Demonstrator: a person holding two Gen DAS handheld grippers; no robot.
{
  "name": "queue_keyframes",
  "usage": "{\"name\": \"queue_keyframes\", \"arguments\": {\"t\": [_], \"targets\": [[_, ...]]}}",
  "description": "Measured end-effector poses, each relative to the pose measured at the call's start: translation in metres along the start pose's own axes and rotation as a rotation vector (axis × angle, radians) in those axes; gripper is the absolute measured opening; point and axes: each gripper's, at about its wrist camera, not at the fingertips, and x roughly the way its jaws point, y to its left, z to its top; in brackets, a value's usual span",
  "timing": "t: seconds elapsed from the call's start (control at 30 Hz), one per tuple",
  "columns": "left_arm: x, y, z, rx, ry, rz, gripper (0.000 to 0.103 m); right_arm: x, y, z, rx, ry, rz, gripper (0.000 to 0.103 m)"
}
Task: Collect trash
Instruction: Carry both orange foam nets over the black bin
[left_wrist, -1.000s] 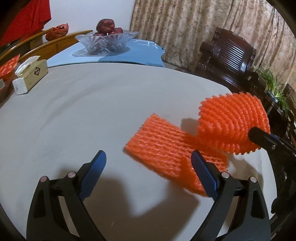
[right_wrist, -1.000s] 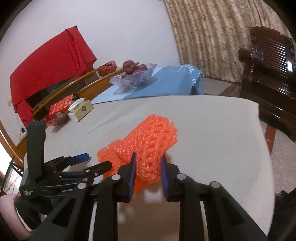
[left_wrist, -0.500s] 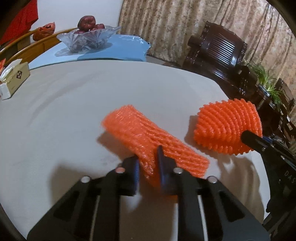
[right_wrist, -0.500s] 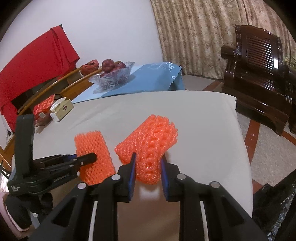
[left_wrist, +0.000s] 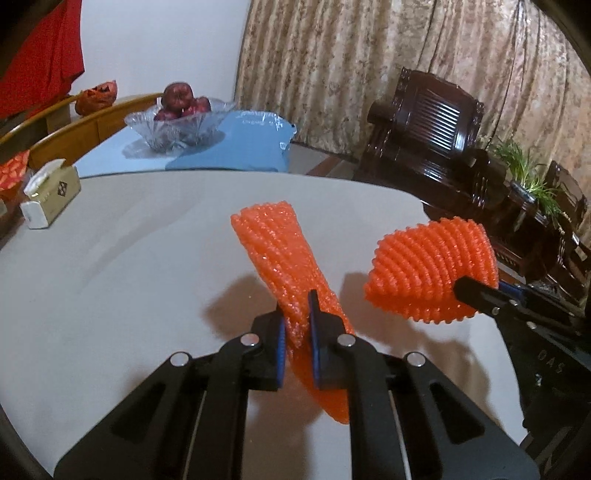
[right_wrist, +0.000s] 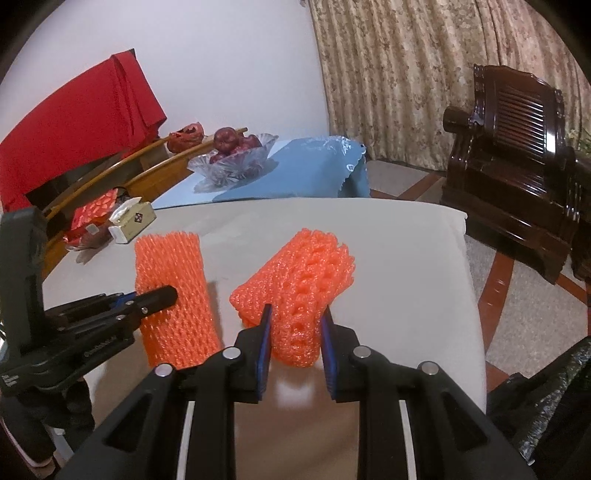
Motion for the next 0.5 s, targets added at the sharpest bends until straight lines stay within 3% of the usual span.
{"name": "queue_keyframes", "arguments": {"t": [0.5], "targets": [[-0.067,-0.035,0.003,0.02,-0.077,-0.004,0.009,-0.065,0.006,0.003,-0.013,-0.061,0.004,0.024]]}}
